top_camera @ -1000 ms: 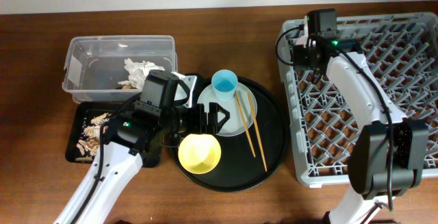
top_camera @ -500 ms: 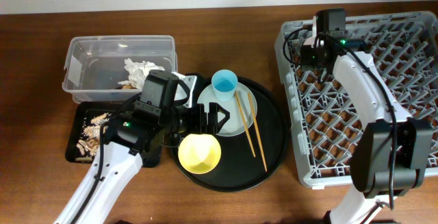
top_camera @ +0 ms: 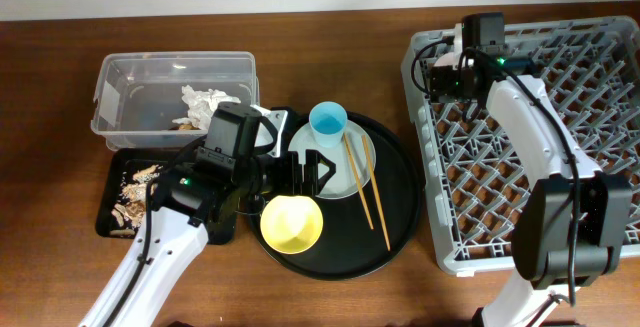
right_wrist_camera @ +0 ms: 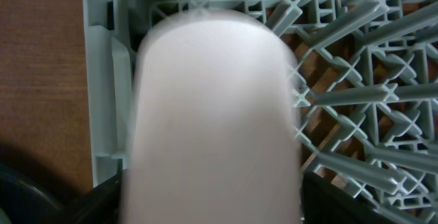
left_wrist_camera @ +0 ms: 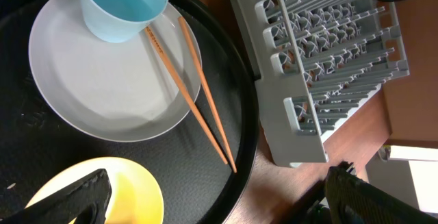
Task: Sort waste into correct bins and load items into the dishwasher rack
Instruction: 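Carry the pink cup with the right gripper over the dish rack, then lower the pink cup into the rack's back-left corner and release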
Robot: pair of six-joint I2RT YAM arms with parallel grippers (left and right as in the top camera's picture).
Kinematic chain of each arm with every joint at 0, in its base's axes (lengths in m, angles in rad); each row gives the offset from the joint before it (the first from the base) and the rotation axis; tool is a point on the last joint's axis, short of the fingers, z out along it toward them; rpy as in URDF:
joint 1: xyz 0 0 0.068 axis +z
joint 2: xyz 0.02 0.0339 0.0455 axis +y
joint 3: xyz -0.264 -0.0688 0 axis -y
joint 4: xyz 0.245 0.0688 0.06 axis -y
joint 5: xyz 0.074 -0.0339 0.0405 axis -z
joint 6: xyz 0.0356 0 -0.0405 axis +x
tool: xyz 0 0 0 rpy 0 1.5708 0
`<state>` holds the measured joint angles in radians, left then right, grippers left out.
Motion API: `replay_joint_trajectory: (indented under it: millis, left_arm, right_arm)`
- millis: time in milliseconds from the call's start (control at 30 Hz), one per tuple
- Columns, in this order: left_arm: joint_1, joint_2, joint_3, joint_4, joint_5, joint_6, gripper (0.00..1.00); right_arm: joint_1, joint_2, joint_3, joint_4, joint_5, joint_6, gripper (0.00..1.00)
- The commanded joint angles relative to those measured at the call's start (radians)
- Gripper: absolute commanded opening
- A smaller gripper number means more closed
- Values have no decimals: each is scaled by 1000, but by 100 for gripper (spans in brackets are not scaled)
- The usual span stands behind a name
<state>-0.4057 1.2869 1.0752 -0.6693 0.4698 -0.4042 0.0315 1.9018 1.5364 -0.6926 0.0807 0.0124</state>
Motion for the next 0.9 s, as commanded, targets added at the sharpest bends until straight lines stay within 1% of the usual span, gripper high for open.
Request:
replay_joint_trajectory:
  millis: [0, 200, 333, 467, 500, 567, 667, 700, 867]
  left_arm:
    - [3, 3, -5, 2, -7, 10, 99]
    - [3, 3, -5, 2, -7, 10, 99]
    - [3, 3, -5, 2, -7, 10, 99]
    - [3, 3, -5, 2, -7, 10, 99]
    - [3, 3, -5, 2, -7, 10, 99]
    - [3, 3, -5, 2, -7, 10, 99]
    - [3, 3, -5, 2, -7, 10, 99]
    - [3, 3, -5, 2, -7, 10, 99]
    - [3, 3, -5, 2, -7, 10, 99]
  right_arm:
    - [1, 16, 12, 5, -6, -1, 80]
    - [1, 16, 13, 5, -6, -2, 80]
    - [1, 5, 67, -27, -6, -2, 78]
    - [1, -21, 183, -199, -61, -2, 69]
    - [1, -22, 211, -280, -105, -2, 63]
    - [1, -22, 222, -393, -211, -2, 57]
    - [4, -14, 207, -503, -291, -2, 38]
    - [9, -14, 188, -519, -290, -2, 34]
    - [20, -13, 120, -475, -279, -2, 34]
